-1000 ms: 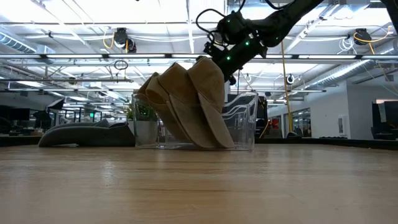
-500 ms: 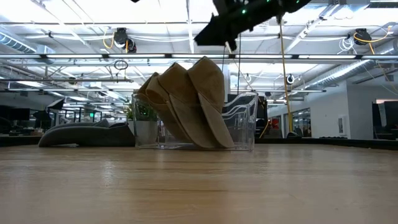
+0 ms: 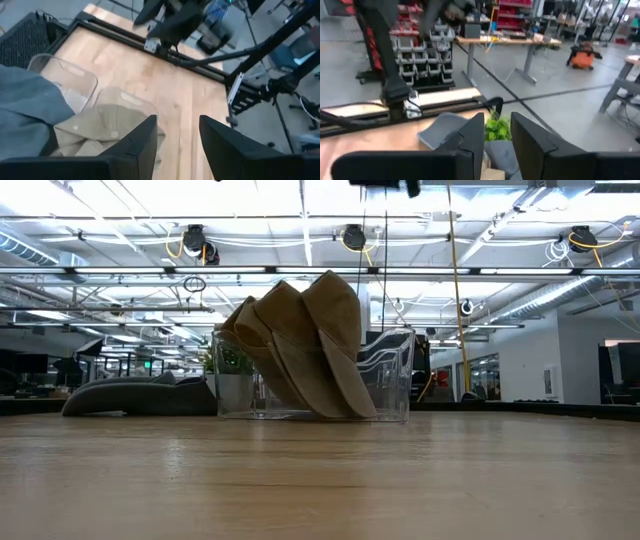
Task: Pick & Place hat
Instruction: Put the gray cap into the top transparent bin
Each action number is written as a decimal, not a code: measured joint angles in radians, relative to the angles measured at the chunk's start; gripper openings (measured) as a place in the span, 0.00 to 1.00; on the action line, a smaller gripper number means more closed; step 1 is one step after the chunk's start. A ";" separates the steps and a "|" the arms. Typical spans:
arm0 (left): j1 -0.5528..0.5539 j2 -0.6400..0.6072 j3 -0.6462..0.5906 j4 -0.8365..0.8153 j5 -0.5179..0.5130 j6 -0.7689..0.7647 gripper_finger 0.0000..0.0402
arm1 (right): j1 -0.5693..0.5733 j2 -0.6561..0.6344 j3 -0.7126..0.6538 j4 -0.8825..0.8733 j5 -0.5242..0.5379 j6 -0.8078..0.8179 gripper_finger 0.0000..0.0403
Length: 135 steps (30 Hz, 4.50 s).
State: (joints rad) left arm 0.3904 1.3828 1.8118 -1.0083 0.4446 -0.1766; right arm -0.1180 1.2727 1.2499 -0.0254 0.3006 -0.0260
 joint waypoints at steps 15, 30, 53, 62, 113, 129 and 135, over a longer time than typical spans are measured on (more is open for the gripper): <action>-0.087 -0.136 0.000 -0.412 -0.293 -0.040 0.39 | 0.099 -0.107 0.000 -0.032 -0.060 -0.070 0.20; -0.129 -0.207 -0.057 -0.561 -0.262 -0.070 0.50 | 0.096 -0.108 0.000 -0.038 -0.065 0.119 0.56; -0.229 -0.279 -0.806 -0.395 -0.498 -0.061 0.66 | 0.096 -0.108 0.000 -0.041 -0.066 0.119 0.65; -0.229 -0.284 -1.015 -0.229 -0.533 -0.159 0.67 | 0.096 -0.108 0.000 -0.064 -0.066 0.123 0.65; -0.235 -0.076 -1.159 0.041 -0.647 -0.377 0.03 | 0.096 -0.108 0.000 -0.054 -0.067 0.119 0.65; -0.291 -0.276 -0.723 -0.229 -0.544 -0.458 0.02 | 0.091 -0.108 0.000 -0.066 -0.069 0.193 0.66; -0.317 -0.286 -0.526 -0.237 -0.543 -0.409 0.02 | 0.081 -0.107 0.000 -0.074 -0.070 0.227 0.77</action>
State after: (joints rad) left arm 0.0737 1.0966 1.2859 -1.2449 -0.0983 -0.5853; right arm -0.0371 1.1652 1.2499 -0.0997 0.2310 0.2008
